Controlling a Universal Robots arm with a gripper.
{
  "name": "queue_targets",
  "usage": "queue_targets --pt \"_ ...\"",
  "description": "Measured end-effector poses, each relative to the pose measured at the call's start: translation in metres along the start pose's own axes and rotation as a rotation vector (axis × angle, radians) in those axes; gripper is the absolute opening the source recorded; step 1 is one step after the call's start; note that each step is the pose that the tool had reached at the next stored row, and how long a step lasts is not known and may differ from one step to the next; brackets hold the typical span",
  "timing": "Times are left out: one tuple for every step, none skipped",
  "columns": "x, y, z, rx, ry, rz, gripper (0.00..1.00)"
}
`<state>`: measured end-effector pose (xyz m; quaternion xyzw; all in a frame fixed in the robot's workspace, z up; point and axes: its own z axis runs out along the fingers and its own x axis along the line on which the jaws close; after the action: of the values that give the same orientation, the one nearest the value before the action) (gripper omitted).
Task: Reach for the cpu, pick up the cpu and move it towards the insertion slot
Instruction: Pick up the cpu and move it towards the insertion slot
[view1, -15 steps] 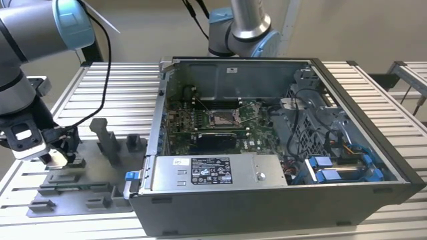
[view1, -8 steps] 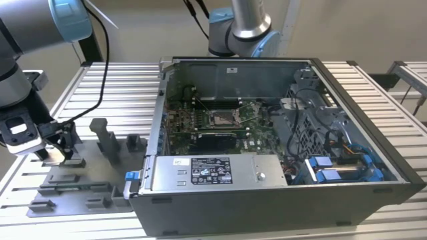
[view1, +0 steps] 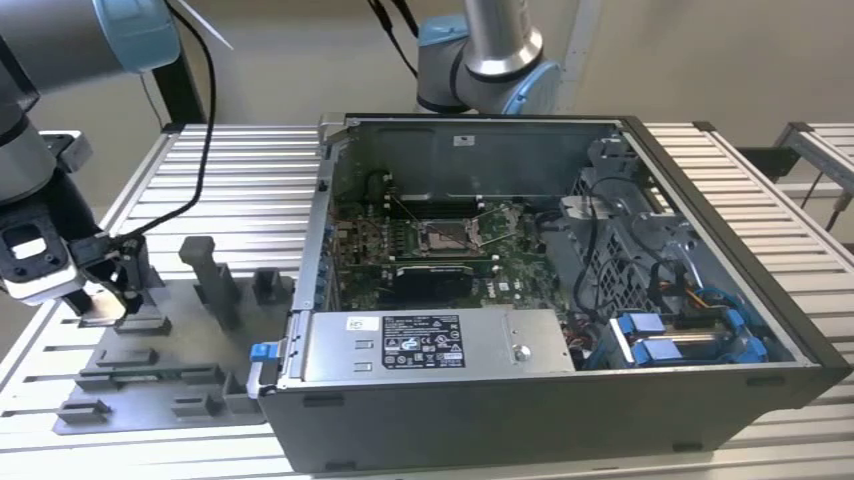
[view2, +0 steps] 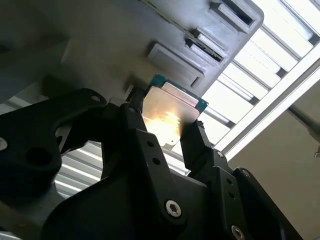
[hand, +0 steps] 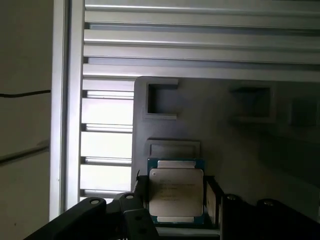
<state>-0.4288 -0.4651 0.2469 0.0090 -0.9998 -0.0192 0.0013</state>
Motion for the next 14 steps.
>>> queue_targets --pt "0.0000 0.0001 -0.0016 0.0000 0.0001 0.000 0.00" --pt "0.0000 0.0001 -0.0031 -0.0001 0.0000 0.000 0.00" --pt "0.0000 0.0002 -0.0050 0.0000 0.0000 0.000 0.00" --pt "0.0000 0.0003 -0.0070 0.0000 0.0001 0.000 0.00" --pt "0.0000 0.0004 -0.0089 0.0000 0.0000 0.000 0.00" --pt "0.0000 0.0004 -0.0108 0.0000 0.0001 0.000 0.00" --pt "0.0000 0.0005 -0.0125 -0.0001 0.0000 0.000 0.00" --pt "0.0000 0.0006 -0.0140 -0.0001 -0.0001 0.000 0.00" --pt "0.0001 0.0006 -0.0157 0.0000 0.0001 0.000 0.00" --pt "0.0001 0.0007 -0.0173 -0.0001 0.0000 0.000 0.00" --pt "0.0001 0.0007 -0.0188 -0.0001 0.0000 0.000 0.00" --pt "0.0001 0.0008 -0.0202 0.0000 0.0000 0.000 0.00" --pt "0.0001 0.0008 -0.0213 0.0000 0.0001 0.000 0.00" --pt "0.0001 0.0009 -0.0225 0.0000 0.0000 0.000 0.00"
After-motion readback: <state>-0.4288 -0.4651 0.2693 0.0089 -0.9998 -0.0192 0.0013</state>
